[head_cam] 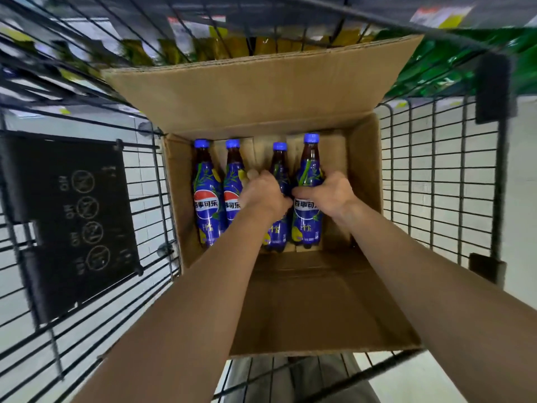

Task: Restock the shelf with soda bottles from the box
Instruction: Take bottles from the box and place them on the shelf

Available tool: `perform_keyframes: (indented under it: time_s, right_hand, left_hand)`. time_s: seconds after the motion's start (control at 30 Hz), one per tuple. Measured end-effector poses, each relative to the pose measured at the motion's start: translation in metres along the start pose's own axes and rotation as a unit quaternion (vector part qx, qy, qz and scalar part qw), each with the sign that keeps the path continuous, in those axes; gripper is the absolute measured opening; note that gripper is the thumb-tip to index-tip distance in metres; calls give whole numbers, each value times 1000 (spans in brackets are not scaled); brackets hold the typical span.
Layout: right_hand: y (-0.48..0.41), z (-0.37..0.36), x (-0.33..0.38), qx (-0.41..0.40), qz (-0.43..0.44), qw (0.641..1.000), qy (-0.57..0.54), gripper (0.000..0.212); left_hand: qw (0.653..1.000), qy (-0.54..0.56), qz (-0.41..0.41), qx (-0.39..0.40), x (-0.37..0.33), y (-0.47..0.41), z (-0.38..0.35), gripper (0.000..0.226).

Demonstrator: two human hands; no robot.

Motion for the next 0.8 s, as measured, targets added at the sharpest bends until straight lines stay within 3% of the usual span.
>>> perform_keyframes:
  time_s: [0.17,0.4,0.7,0.8]
  right_hand:
    - [7,7,-8,-34,20,998,-45,58]
    - [15,8,-17,-31,41,994,-97,67]
    - [98,58,24,-51,105,981,-152,55]
    - [155,86,56,-74,143,975,-151,66]
  left_hand:
    - [999,3,-3,-37,-6,9,-13,82]
    - [984,168,27,-61,-3,14,-17,84]
    - [950,270,-131,-86,-1,97,51,80]
    - [935,288,-187,-92,-14,157,98,82]
Point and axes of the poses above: each hand's wrist, its own y-axis away from the middle knuckle, its own z-axis out of the back of the hand, x = y × z, the point moved 9 cm from there along -y, towards the middle knuckle, and after that the axes turned 7 degrees about y, right-handed, at the moved point
